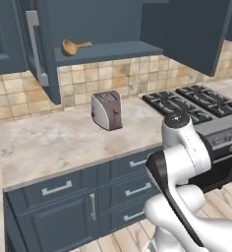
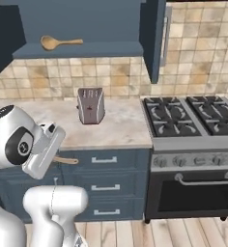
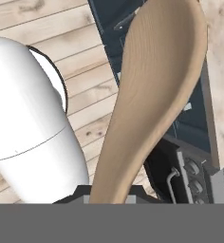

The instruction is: Organize the utensils by type. Pick up the wooden spoons from the counter and place them in the open cabinet. Then pick up the metallic utensils from the counter and place them in the open drawer.

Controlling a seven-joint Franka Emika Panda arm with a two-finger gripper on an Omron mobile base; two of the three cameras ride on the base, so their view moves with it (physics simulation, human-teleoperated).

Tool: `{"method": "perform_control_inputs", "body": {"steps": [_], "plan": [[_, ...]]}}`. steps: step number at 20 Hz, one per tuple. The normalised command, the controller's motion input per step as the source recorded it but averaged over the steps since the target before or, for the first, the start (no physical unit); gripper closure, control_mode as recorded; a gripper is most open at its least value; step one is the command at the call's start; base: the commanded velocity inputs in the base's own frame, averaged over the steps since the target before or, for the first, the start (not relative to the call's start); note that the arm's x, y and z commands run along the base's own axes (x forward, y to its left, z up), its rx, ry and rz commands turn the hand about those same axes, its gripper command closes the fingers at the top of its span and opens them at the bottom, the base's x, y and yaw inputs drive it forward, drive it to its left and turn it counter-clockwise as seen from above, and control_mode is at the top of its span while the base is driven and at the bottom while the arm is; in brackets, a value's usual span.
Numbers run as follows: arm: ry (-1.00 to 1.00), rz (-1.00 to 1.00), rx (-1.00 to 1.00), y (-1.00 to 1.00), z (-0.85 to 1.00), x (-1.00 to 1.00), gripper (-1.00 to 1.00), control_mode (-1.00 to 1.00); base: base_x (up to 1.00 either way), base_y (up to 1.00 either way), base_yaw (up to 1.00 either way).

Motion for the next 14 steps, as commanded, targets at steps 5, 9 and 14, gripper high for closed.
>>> {"method": "perform_control_inputs", "body": {"steps": [5, 9, 14], "plan": [[0.0, 0.0, 0.0, 0.0, 0.0, 0.0, 1.0, 1.0, 0.7, -0.18, -0.01], [0.0, 0.0, 0.0, 0.0, 0.0, 0.0, 1.0, 1.0, 0.71, -0.2, 0.01], [0.0, 0.0, 0.0, 0.0, 0.0, 0.0, 1.0, 1.0, 0.61, -0.38, 0.01]]}}
